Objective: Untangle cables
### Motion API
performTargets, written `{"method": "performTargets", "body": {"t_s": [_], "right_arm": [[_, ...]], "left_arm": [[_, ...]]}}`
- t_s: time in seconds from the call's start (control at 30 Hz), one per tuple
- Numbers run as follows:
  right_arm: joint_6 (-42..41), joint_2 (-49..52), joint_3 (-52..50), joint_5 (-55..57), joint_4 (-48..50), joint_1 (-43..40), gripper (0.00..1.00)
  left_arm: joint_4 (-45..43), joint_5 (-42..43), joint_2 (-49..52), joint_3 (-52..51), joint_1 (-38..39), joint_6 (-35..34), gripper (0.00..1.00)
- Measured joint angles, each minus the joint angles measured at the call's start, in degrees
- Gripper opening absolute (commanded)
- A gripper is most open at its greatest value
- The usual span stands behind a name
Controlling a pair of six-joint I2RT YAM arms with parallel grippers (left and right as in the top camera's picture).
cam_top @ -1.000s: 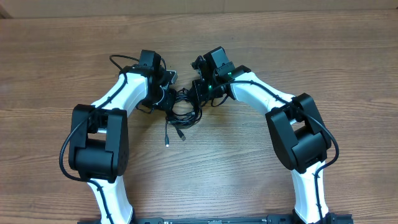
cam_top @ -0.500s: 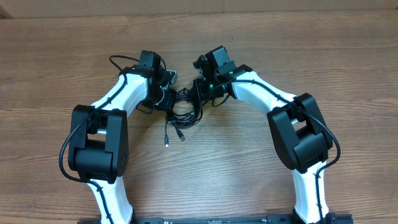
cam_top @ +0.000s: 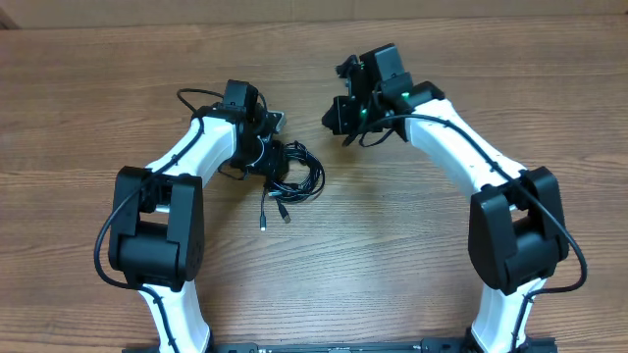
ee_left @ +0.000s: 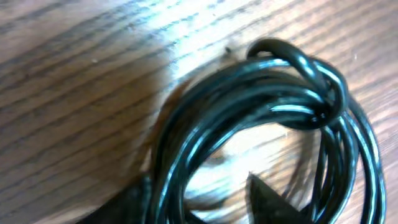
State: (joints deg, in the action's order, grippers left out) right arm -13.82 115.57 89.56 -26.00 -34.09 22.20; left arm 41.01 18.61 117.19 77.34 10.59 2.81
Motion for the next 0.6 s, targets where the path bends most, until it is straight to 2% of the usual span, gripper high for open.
{"method": "performTargets", "body": {"t_s": [0.07,0.1,0.2,0.27,0.37,0.5,0.6], "right_arm": [[0.0,0.0,0.0,0.66,-0.35,-0.22,0.04],[-0.02,0.0,0.0,0.87,-0.46,-0.2,0.09],[0.24,0.0,0.0,1.51,-1.03,0.09,0.21],[0.33,0.02,0.0,1.84,-1.03,0.44,0.25],[0.33,0.42,0.0,2.23,-0.37,1.55,0.26],[0.33,1.95,0.0,2.54,0.9,3.04,0.32],[0.37,4.15,0.0,2.73,1.09,3.41,0.33]], "left_arm": [[0.07,0.79,-0.26,0.04,0.2,-0.57,0.75],[0.07,0.61,-0.42,0.04,0.35,-0.79,0.73],[0.09,0.37,-0.46,0.04,0.31,-0.94,0.63],[0.07,-0.26,-0.46,0.04,0.26,-1.09,0.58],[0.55,-1.31,-0.39,0.04,0.15,-1.14,0.59],[3.19,-1.84,-0.42,0.39,0.15,-1.16,0.66],[8.11,-2.47,-0.37,1.33,0.13,-1.18,0.7]]}}
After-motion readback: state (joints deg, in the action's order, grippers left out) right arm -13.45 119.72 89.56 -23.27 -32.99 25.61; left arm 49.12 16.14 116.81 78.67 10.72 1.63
